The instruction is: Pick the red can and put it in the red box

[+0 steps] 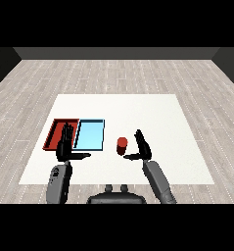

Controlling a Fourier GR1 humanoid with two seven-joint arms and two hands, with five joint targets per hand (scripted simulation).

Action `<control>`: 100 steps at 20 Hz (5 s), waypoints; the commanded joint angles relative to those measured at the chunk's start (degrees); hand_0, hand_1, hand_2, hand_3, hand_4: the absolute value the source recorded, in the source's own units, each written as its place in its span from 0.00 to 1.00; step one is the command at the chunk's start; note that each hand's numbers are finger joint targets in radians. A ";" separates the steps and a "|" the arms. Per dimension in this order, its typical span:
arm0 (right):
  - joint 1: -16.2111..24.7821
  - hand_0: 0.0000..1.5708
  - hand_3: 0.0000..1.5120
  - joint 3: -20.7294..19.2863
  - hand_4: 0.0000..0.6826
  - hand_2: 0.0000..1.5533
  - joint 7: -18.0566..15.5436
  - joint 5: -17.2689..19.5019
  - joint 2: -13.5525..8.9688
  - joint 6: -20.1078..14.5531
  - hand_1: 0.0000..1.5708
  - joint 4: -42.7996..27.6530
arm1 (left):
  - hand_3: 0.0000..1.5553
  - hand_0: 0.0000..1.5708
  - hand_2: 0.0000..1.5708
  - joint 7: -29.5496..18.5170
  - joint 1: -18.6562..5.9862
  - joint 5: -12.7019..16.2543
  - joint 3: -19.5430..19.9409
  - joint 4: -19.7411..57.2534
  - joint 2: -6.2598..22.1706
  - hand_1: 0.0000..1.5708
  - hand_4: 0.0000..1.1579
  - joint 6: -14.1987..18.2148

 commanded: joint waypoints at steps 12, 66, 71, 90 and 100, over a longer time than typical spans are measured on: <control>-10.14 0.00 0.00 5.21 0.00 0.00 -4.68 -7.62 0.45 -3.74 0.00 14.07 | 0.00 0.00 0.00 -0.19 -1.05 -1.92 -1.63 0.84 -1.33 0.00 0.00 1.36; -27.56 0.91 0.91 20.31 0.91 0.92 -3.49 -14.27 -0.51 -29.48 0.91 16.24 | 0.00 0.00 0.00 -0.31 1.32 -2.56 -3.78 -1.67 -0.36 0.00 0.00 -0.59; -17.95 0.93 0.92 21.54 0.97 0.93 0.03 -10.46 -6.35 -31.32 0.93 -0.83 | 0.00 0.00 0.00 6.21 -1.97 -4.04 -7.60 -2.45 -2.42 0.00 0.00 2.06; -12.67 0.93 0.92 13.63 0.97 0.93 6.58 2.32 0.32 -26.47 0.93 -9.91 | 0.00 0.00 0.00 5.58 -5.31 -1.34 -19.55 8.11 -2.46 0.00 0.00 9.32; -15.86 0.93 0.91 16.63 0.94 0.93 6.04 -0.32 0.43 -28.19 0.93 -7.55 | 0.00 0.00 0.00 1.92 -10.66 5.11 -25.01 19.00 -2.46 0.00 0.00 14.78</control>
